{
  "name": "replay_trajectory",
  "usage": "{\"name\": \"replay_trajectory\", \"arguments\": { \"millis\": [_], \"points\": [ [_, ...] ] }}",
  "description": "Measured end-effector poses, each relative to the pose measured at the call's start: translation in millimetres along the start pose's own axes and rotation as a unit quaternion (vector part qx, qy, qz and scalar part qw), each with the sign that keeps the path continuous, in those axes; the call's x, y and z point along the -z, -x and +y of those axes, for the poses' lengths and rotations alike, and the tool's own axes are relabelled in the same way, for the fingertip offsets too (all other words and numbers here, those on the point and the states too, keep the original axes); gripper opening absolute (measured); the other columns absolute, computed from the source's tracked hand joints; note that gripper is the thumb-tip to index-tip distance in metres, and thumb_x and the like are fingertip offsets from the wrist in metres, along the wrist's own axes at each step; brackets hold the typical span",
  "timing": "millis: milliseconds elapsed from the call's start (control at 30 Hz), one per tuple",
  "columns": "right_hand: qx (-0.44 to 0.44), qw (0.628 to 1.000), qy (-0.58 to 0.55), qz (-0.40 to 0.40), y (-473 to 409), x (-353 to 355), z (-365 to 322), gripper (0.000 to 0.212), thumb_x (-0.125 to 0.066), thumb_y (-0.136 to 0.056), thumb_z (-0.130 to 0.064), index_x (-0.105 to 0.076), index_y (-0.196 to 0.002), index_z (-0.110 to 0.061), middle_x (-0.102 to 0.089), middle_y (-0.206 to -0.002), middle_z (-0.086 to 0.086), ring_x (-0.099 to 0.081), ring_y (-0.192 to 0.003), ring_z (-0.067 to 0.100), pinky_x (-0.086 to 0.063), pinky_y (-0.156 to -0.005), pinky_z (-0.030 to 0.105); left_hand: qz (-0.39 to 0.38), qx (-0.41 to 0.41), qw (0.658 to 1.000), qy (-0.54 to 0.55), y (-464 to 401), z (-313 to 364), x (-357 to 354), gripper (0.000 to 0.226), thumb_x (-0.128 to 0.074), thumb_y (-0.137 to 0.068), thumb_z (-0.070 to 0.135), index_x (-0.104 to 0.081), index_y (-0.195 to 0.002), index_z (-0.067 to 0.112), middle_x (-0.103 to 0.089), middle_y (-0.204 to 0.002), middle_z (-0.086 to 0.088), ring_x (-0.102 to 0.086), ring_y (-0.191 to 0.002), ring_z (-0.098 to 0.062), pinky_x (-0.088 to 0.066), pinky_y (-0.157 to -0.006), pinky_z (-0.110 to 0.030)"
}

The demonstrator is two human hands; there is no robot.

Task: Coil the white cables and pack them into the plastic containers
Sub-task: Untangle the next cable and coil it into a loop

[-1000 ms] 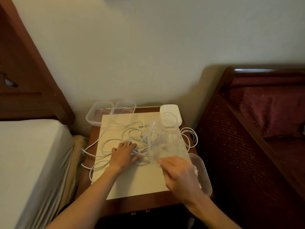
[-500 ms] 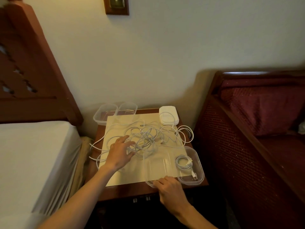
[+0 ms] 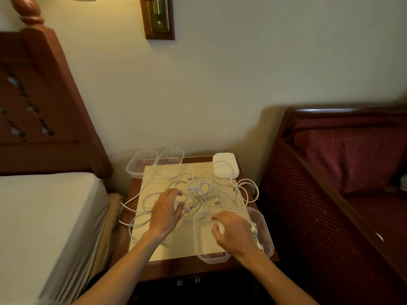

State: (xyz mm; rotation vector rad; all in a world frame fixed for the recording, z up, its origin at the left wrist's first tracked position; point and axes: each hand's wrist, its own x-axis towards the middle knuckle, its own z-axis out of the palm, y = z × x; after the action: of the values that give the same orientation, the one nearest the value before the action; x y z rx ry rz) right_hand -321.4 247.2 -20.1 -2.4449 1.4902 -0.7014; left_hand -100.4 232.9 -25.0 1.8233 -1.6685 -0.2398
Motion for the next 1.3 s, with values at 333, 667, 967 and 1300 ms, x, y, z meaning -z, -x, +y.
{"name": "replay_trajectory", "arguments": {
  "millis": [333, 667, 967, 1300],
  "points": [
    [-0.088, 0.995, 0.038, -0.039, -119.1, -9.6, 37.5, 0.030, -0.055, -0.096, -0.017, -0.061, -0.125, -0.014, -0.055, -0.126, 0.005, -0.054, -0.109, 0.023, -0.054, -0.081, 0.036, -0.037, 0.030, 0.998, 0.031, -22.6, 8.5, -10.3, 0.024, -0.064, -0.092, 0.023, -0.066, -0.116, 0.022, -0.069, -0.110, 0.003, -0.061, -0.087, -0.009, -0.041, -0.073, -0.019],
    [-0.165, 0.985, 0.046, -0.036, -151.0, -16.2, 61.3, 0.022, -0.054, -0.094, -0.012, -0.074, -0.100, -0.014, -0.072, -0.098, 0.009, -0.065, -0.092, 0.027, -0.046, -0.067, 0.031, -0.023, 0.021, 0.999, 0.044, -21.9, -0.6, -13.2, 0.013, -0.066, -0.091, 0.028, -0.067, -0.104, 0.026, -0.066, -0.093, 0.013, -0.057, -0.072, -0.006, -0.041, -0.062, -0.016],
    [-0.131, 0.990, -0.048, -0.029, -139.0, 5.8, 59.4, 0.013, -0.058, -0.078, -0.025, -0.071, -0.073, -0.025, -0.069, -0.079, -0.005, -0.065, -0.074, 0.017, -0.059, -0.070, 0.040, 0.072, 0.025, 0.992, 0.102, -55.2, 3.9, 15.8, 0.009, -0.060, -0.095, 0.024, -0.067, -0.089, 0.022, -0.063, -0.082, 0.010, -0.057, -0.077, -0.004, -0.044, -0.065, -0.018],
    [-0.116, 0.950, 0.033, -0.288, -107.6, 12.8, 63.8, 0.012, -0.071, -0.076, -0.024, -0.079, -0.083, -0.019, -0.074, -0.087, -0.004, -0.067, -0.080, 0.013, -0.057, -0.078, 0.032, 0.067, 0.023, 0.992, 0.108, -63.4, 7.4, 28.1, 0.007, -0.062, -0.094, 0.021, -0.068, -0.090, 0.021, -0.065, -0.084, 0.006, -0.060, -0.082, -0.012, -0.047, -0.068, -0.024]
  ]
}}
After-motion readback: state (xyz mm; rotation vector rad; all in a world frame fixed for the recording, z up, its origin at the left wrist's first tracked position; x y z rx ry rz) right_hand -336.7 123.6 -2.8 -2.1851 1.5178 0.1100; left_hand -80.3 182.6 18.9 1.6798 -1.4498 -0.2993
